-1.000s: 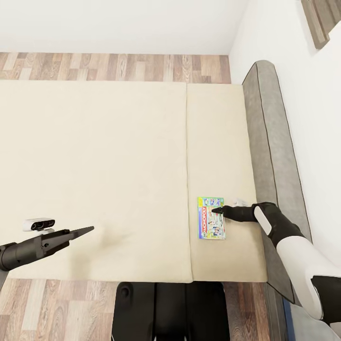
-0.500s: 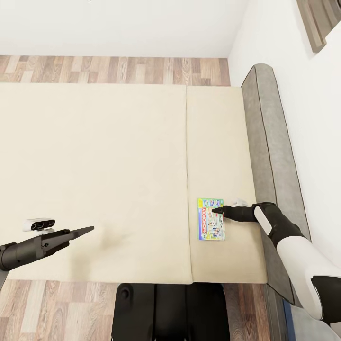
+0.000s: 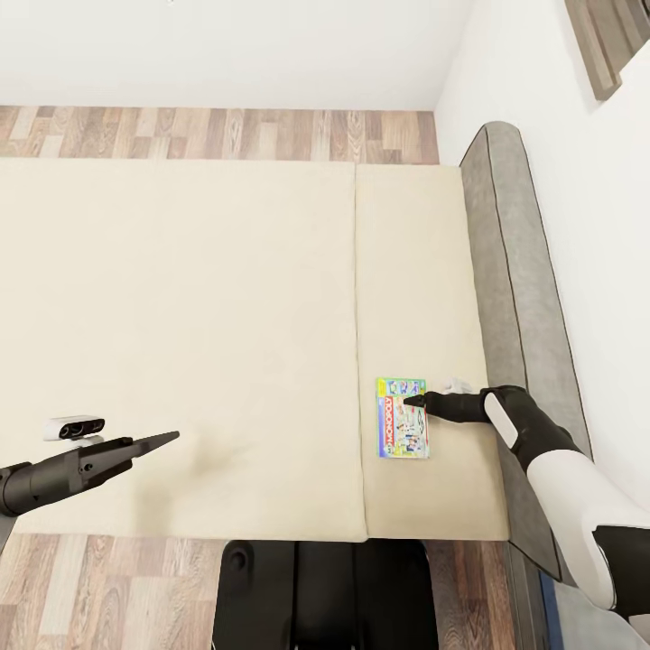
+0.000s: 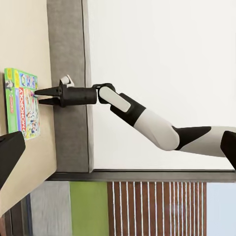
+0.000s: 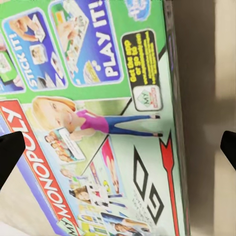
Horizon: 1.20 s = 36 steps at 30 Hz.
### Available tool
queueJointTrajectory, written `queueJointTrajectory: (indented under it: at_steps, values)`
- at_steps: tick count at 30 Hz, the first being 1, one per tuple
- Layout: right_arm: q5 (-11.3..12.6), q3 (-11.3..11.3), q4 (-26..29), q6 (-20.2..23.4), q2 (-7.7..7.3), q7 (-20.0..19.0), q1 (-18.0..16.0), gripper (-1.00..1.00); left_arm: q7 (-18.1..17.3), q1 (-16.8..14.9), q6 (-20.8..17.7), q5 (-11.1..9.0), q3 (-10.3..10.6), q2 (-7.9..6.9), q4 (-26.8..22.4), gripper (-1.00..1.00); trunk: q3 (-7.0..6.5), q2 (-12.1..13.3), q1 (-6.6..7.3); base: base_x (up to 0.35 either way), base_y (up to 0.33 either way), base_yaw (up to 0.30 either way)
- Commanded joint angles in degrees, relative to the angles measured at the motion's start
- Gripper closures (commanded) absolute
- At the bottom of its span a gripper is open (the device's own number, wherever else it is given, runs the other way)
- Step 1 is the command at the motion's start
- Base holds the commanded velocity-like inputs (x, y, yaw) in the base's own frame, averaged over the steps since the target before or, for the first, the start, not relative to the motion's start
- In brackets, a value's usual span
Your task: Put all the toys in the child's room - the three board games (two on the bed and one on the table), the two jigsaw puzzles on the table, and the tennis ball on the table - inside the toy box on the table in the child's room.
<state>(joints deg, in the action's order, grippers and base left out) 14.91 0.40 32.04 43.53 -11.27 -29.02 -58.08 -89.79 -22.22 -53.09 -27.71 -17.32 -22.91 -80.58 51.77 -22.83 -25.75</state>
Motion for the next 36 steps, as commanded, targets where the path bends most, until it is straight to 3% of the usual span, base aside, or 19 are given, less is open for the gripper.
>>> queueJointTrajectory:
  at_steps: [1, 16, 25, 36]
  values:
    - [0.1, 0.0, 0.0, 0.3, 0.00, -0.1, 0.0, -1.00, -0.2, 0.0, -0.6, 0.0, 0.0, 0.00, 0.0, -1.00, 0.06, -0.1, -0.03, 0.000, 0.000, 0.000]
    - [0.2, 0.1, 0.0, -0.1, 0.21, 0.0, 0.0, -1.00, -0.2, 0.0, -0.6, 0.0, 0.1, 0.06, 0.0, -1.00, -0.31, -0.1, -0.03, 0.000, 0.000, 0.000]
    - [0.1, 0.1, -0.3, -1.2, 2.09, -0.1, 0.1, -1.00, -0.2, 0.0, -0.6, 0.0, 0.1, 0.06, 0.0, -1.00, -0.35, -0.1, -0.03, 0.000, 0.000, 0.000]
    - [0.3, 0.0, -0.3, -1.3, 2.59, -0.1, 0.1, -1.00, -0.2, 0.0, -0.6, 0.1, 0.1, 0.06, 0.0, -1.00, -0.36, -0.1, -0.03, 0.000, 0.000, 0.000]
